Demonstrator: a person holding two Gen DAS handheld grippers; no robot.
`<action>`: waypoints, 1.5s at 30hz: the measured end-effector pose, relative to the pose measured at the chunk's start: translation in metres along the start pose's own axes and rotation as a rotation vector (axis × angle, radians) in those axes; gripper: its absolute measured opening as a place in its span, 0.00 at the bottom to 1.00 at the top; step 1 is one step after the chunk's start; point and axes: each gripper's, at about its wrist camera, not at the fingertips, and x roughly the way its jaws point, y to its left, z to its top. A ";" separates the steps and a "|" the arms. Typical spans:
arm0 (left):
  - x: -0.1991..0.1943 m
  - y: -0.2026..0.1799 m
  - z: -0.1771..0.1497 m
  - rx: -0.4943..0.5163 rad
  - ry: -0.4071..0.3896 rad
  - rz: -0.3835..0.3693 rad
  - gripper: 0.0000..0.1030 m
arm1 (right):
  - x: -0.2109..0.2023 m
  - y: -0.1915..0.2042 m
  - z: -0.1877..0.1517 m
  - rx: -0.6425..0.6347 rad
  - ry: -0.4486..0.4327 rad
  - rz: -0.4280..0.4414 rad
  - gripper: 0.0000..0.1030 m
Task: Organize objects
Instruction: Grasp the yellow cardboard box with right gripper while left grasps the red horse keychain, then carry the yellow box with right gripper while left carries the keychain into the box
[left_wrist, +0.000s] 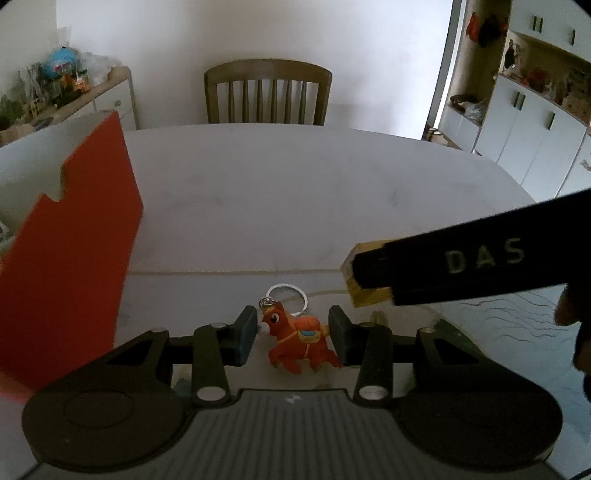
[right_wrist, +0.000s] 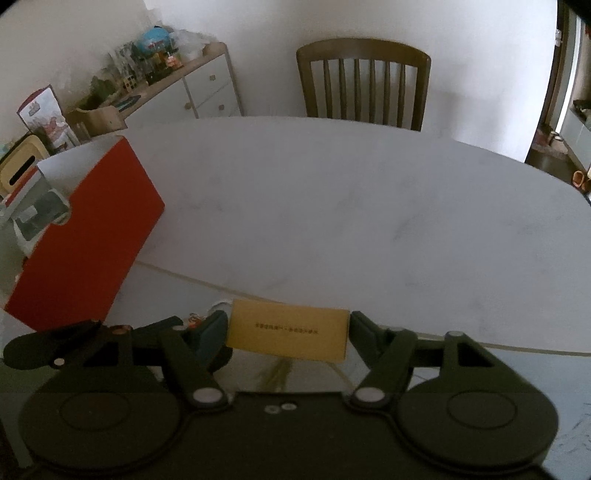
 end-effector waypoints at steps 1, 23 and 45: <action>-0.002 0.001 0.001 -0.002 0.000 -0.002 0.40 | -0.004 0.000 0.000 0.000 -0.004 0.000 0.68; -0.088 0.047 0.021 -0.096 0.020 -0.128 0.40 | -0.102 0.028 -0.007 -0.037 -0.097 -0.022 0.68; -0.171 0.176 0.029 -0.106 -0.071 -0.068 0.40 | -0.124 0.154 0.001 -0.143 -0.151 0.048 0.68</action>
